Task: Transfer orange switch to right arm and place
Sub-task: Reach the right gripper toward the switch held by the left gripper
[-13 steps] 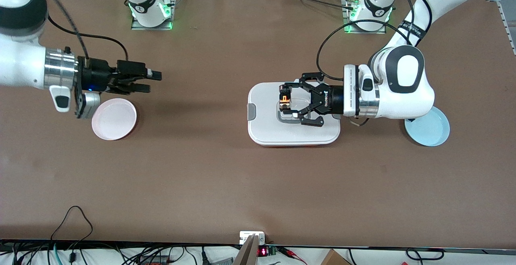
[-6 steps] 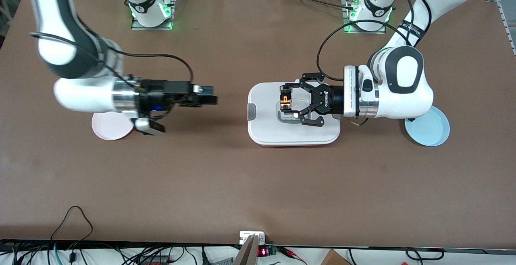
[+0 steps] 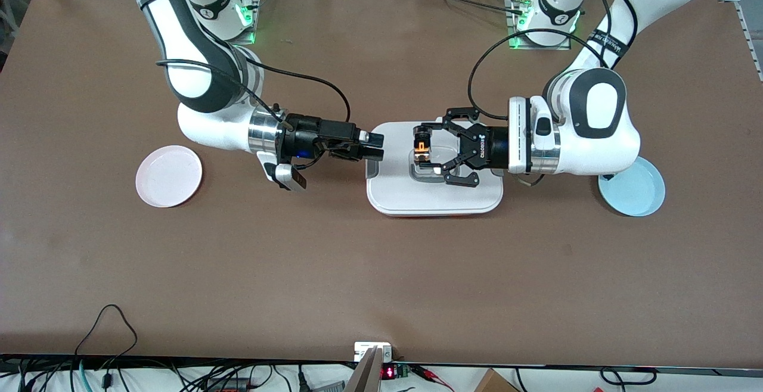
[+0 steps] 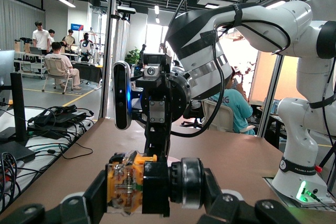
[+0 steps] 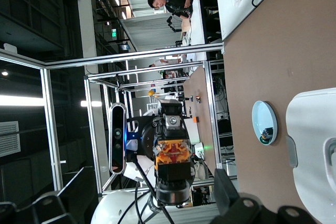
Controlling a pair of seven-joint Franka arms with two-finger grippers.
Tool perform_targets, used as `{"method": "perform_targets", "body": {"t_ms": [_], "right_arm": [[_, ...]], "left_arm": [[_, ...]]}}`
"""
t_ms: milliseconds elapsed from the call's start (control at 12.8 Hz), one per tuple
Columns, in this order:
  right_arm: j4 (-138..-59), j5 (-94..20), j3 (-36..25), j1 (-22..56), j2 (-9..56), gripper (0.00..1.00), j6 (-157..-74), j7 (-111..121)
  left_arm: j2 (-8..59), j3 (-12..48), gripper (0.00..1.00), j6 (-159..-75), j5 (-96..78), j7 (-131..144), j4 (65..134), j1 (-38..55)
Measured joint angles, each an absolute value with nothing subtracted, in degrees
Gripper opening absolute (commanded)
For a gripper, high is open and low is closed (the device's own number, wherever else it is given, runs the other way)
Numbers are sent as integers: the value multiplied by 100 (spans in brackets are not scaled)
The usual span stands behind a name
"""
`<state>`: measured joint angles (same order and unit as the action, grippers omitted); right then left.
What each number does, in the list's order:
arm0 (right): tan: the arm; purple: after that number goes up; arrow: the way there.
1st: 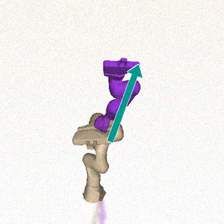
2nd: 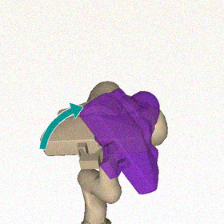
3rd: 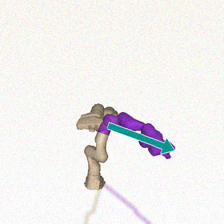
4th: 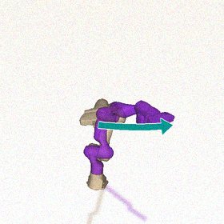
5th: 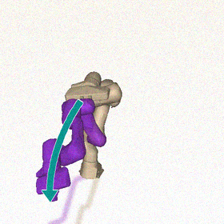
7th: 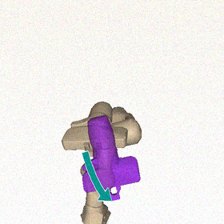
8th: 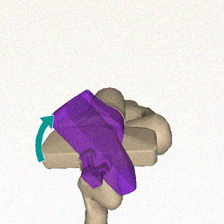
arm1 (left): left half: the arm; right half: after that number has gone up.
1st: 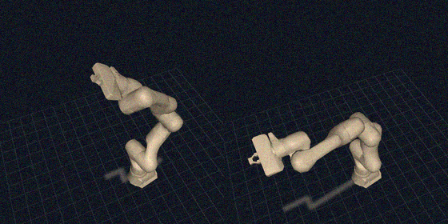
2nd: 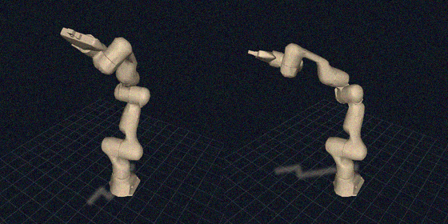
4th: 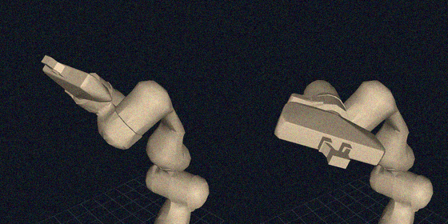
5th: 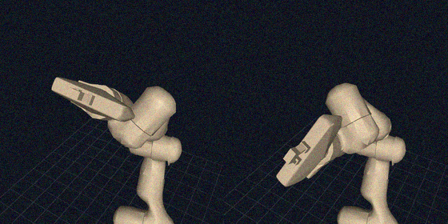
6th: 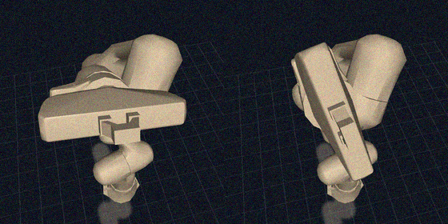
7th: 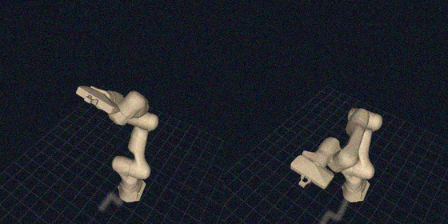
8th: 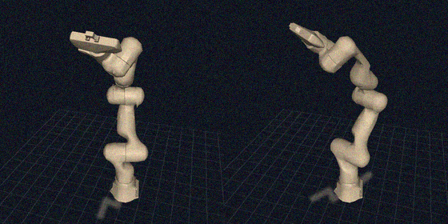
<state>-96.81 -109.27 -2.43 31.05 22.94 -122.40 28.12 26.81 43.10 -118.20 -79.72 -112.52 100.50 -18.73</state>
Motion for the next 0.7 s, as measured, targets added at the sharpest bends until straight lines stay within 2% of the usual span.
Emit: {"method": "perform_targets", "body": {"t_ms": [390,703], "right_arm": [[-9670,-11965,-244,3503,2555,100,-12399,3500],[-9574,-12153,-257,3668,2613,100,-12647,3596]], "left_arm": [[2681,4311,32,-11820,-7983,-11252,10050,-1873],[2678,4322,32,-11820,-8022,-11252,10050,-1872]]}}
